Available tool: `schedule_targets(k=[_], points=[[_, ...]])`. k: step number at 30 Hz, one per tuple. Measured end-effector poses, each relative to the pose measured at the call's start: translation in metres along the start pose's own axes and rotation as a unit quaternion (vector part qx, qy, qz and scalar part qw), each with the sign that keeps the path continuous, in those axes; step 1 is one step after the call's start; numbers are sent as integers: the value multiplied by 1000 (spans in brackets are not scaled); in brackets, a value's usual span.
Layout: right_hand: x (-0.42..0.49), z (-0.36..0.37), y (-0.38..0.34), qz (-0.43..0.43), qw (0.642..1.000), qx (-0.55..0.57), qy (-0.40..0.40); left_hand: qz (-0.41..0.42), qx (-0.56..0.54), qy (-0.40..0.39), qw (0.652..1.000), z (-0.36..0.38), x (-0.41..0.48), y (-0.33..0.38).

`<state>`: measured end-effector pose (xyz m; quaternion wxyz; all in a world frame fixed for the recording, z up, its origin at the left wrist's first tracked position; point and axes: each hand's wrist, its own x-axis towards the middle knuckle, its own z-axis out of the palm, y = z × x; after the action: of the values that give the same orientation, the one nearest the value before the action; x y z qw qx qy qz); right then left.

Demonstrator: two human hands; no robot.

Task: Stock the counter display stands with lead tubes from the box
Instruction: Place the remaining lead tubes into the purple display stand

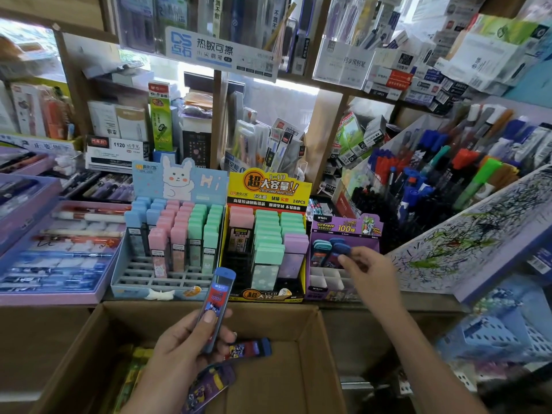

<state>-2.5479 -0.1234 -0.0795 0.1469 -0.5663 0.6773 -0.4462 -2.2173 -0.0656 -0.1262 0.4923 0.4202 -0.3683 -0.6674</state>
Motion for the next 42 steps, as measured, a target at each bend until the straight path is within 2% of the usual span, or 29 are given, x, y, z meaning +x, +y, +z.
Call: schedule_targets(k=[7,13,16,23,26,32,38,42], points=[[2,10,6,4,997,-73,31,-3,4,4,1000,1,-1,-1],[3,12,3,12,996,-85,25,-3,12,2,1000,3,-2,-1],[2,11,3,13,996,-81,27,1,20,-2,1000,4,-3,-1],[-17,4,-11,-15,995,-23,96,1,20,-12,1000,3,-6,0],[-30,3,-20,-25,994,8,103,1,23,-14,1000,4,-7,1],[-64,18,-47,-3,996,85,26,2,52,-18,998,5,-8,2],[-96,52,-82,30,972,167,-161,4,91,-55,994,7,-11,4],[-107,69,-93,60,945,212,-243,0,112,-85,990,8,-14,5]])
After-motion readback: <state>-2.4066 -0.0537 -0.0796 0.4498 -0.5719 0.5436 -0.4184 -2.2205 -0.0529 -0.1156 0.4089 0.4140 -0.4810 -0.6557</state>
